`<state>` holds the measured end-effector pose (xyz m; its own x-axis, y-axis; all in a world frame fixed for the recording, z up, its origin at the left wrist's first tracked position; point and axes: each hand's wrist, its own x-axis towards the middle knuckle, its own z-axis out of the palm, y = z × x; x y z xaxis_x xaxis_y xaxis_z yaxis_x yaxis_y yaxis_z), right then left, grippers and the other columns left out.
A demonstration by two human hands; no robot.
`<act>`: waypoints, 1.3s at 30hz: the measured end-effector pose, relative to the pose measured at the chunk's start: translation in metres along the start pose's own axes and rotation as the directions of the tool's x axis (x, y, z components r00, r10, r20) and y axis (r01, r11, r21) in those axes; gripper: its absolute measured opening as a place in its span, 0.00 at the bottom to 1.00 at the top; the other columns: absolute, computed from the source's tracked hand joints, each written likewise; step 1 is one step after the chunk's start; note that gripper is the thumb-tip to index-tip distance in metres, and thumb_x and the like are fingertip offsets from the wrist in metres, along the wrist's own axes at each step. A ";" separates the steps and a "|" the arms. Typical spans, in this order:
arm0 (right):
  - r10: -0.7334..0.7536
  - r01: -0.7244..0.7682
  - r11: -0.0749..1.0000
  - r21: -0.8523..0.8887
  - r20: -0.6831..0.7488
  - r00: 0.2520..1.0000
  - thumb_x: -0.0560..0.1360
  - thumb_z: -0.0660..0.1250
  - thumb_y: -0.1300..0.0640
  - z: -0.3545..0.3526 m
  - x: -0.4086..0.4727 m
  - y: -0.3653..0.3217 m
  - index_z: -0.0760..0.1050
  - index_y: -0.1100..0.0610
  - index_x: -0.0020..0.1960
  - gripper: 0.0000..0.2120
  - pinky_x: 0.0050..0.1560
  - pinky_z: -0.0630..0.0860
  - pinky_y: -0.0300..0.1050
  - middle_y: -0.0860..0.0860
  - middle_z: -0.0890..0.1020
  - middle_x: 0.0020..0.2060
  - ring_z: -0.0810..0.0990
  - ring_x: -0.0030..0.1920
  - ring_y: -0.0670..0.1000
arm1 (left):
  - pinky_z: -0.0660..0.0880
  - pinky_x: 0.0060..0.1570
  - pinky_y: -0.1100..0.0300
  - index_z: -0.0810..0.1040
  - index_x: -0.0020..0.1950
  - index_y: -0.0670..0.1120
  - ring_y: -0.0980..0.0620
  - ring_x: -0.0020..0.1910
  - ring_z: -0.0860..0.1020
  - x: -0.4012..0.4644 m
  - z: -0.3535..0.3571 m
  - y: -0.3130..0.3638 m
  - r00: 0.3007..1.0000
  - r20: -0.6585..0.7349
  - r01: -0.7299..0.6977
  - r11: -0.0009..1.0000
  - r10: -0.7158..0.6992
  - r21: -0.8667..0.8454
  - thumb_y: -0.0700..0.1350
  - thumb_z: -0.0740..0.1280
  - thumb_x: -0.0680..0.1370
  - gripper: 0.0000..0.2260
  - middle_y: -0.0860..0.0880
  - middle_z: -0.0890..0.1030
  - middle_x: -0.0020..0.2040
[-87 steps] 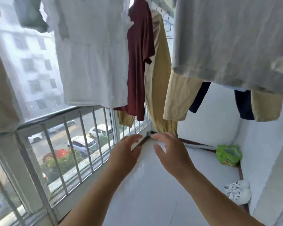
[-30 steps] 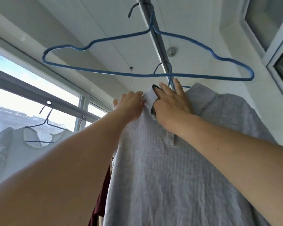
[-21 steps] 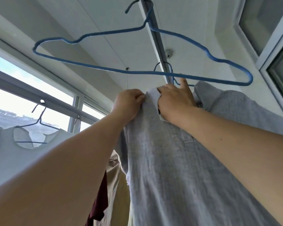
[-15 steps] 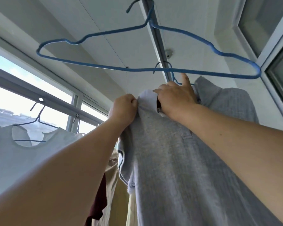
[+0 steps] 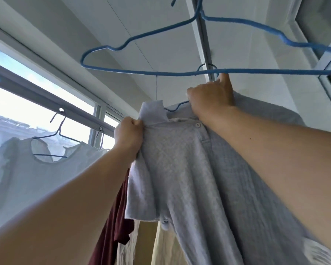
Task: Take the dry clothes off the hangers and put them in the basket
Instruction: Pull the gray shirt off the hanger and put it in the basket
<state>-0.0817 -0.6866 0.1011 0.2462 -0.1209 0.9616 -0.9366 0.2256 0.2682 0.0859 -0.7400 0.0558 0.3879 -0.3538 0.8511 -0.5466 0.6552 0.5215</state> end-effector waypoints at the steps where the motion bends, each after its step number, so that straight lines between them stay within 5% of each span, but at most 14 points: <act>1: 0.011 -0.011 1.000 0.013 -0.004 1.000 0.78 0.49 0.65 0.000 0.000 -0.002 0.65 0.53 0.45 0.11 0.67 0.56 0.53 0.50 0.66 0.29 0.68 0.40 0.54 | 0.68 0.35 0.56 0.74 0.43 0.39 0.46 0.37 0.71 -0.003 -0.001 -0.002 0.999 0.050 0.011 1.000 -0.010 -0.006 0.44 0.56 0.78 0.12 0.45 0.73 0.35; 5: 0.060 -0.060 0.995 0.080 0.000 0.998 0.77 0.49 0.66 0.001 0.002 -0.004 0.65 0.54 0.45 0.10 0.66 0.57 0.55 0.50 0.65 0.29 0.66 0.40 0.54 | 0.76 0.52 0.49 0.79 0.50 0.37 0.40 0.50 0.80 -0.015 -0.006 0.005 0.959 0.284 0.064 0.988 -0.020 -0.143 0.52 0.58 0.78 0.19 0.39 0.81 0.48; 8: 0.086 -0.087 0.985 0.148 0.014 0.996 0.78 0.50 0.65 0.002 -0.002 -0.002 0.71 0.56 0.52 0.12 0.63 0.59 0.55 0.50 0.68 0.33 0.67 0.42 0.54 | 0.79 0.49 0.54 0.83 0.45 0.42 0.46 0.46 0.82 -0.019 -0.010 0.010 0.912 0.410 0.120 0.974 -0.031 -0.193 0.60 0.63 0.75 0.22 0.44 0.84 0.45; 12: 0.077 -0.081 0.965 0.249 0.023 0.997 0.78 0.52 0.63 -0.001 -0.017 -0.003 0.69 0.57 0.62 0.15 0.63 0.61 0.54 0.54 0.76 0.50 0.73 0.56 0.57 | 0.77 0.49 0.55 0.82 0.46 0.43 0.47 0.46 0.80 -0.025 -0.002 0.008 0.862 0.507 0.064 0.996 -0.022 -0.067 0.53 0.66 0.76 0.14 0.44 0.83 0.45; 16: 0.004 0.018 0.960 0.278 -0.080 0.997 0.78 0.57 0.60 0.006 -0.037 -0.002 0.64 0.54 0.69 0.19 0.66 0.59 0.52 0.52 0.69 0.67 0.65 0.68 0.55 | 0.74 0.44 0.57 0.78 0.39 0.46 0.48 0.41 0.76 -0.034 0.010 0.004 0.873 0.488 0.063 0.995 -0.015 -0.082 0.52 0.64 0.77 0.12 0.46 0.79 0.40; 19: -0.024 0.091 0.939 0.331 -0.203 0.979 0.74 0.59 0.62 0.014 -0.063 -0.005 0.70 0.53 0.65 0.19 0.58 0.63 0.51 0.52 0.73 0.63 0.70 0.63 0.56 | 0.72 0.41 0.58 0.76 0.37 0.48 0.49 0.38 0.75 -0.044 0.016 -0.001 0.869 0.495 0.037 0.997 0.002 -0.070 0.52 0.64 0.77 0.12 0.48 0.77 0.37; 23: -0.055 0.186 0.886 0.424 -0.303 0.951 0.67 0.58 0.61 0.031 -0.105 -0.016 0.78 0.56 0.49 0.15 0.38 0.74 0.46 0.54 0.80 0.43 0.79 0.43 0.58 | 0.71 0.44 0.55 0.75 0.37 0.49 0.51 0.40 0.74 -0.068 0.022 -0.011 0.776 0.628 -0.084 0.996 0.053 0.020 0.52 0.63 0.78 0.12 0.49 0.76 0.39; 26: -0.024 0.035 0.770 0.637 -0.025 0.999 0.73 0.59 0.63 0.042 -0.138 -0.023 0.75 0.56 0.57 0.15 0.43 0.75 0.48 0.53 0.78 0.51 0.76 0.51 0.56 | 0.72 0.51 0.53 0.77 0.41 0.46 0.50 0.43 0.73 -0.084 0.021 -0.021 0.723 0.690 -0.117 0.990 0.034 0.073 0.51 0.62 0.78 0.11 0.49 0.75 0.40; 29: -0.062 -0.182 0.598 0.781 0.271 0.961 0.74 0.60 0.63 0.058 -0.170 -0.032 0.73 0.52 0.62 0.18 0.51 0.72 0.46 0.50 0.77 0.54 0.76 0.53 0.51 | 0.71 0.48 0.56 0.78 0.46 0.42 0.52 0.42 0.74 -0.098 0.014 -0.038 0.683 0.730 -0.057 0.996 -0.011 0.068 0.50 0.64 0.77 0.11 0.49 0.76 0.39; 31: -0.118 -0.397 0.386 0.832 0.472 0.874 0.73 0.62 0.65 0.067 -0.187 -0.039 0.72 0.52 0.62 0.19 0.52 0.74 0.44 0.50 0.79 0.53 0.78 0.50 0.49 | 0.72 0.47 0.57 0.77 0.44 0.42 0.52 0.41 0.74 -0.110 0.006 -0.048 0.652 0.757 -0.011 0.997 -0.050 0.075 0.49 0.64 0.78 0.11 0.48 0.77 0.40; 34: -0.423 -0.685 -0.020 0.728 0.615 0.665 0.71 0.65 0.69 0.073 -0.210 -0.045 0.73 0.55 0.60 0.20 0.43 0.74 0.37 0.46 0.82 0.44 0.80 0.40 0.41 | 0.72 0.43 0.58 0.77 0.41 0.44 0.54 0.37 0.74 -0.122 -0.007 -0.061 0.624 0.774 0.058 0.995 -0.104 0.087 0.49 0.64 0.78 0.10 0.49 0.77 0.38; 36: -0.570 -0.743 -0.051 0.668 0.591 0.571 0.67 0.70 0.66 0.074 -0.222 -0.049 0.75 0.53 0.55 0.18 0.46 0.74 0.41 0.43 0.81 0.39 0.79 0.40 0.42 | 0.72 0.38 0.62 0.76 0.36 0.49 0.56 0.34 0.73 -0.128 -0.015 -0.068 0.618 0.778 0.088 0.993 -0.115 0.077 0.49 0.64 0.78 0.11 0.52 0.76 0.35; 39: -0.634 -0.714 0.071 0.696 0.584 0.506 0.70 0.69 0.67 0.071 -0.235 -0.061 0.76 0.54 0.49 0.12 0.49 0.78 0.39 0.47 0.82 0.41 0.80 0.43 0.45 | 0.72 0.37 0.63 0.76 0.38 0.49 0.58 0.33 0.74 -0.137 -0.024 -0.079 0.604 0.784 0.131 0.988 -0.142 0.078 0.49 0.64 0.77 0.10 0.52 0.76 0.35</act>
<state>-0.1003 -0.7406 -0.1451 0.5729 -0.7692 0.2830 -0.4164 -0.5706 -0.7079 0.0939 -0.7269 -0.1037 -0.2702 -0.8304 0.4873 -0.5471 0.5489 0.6320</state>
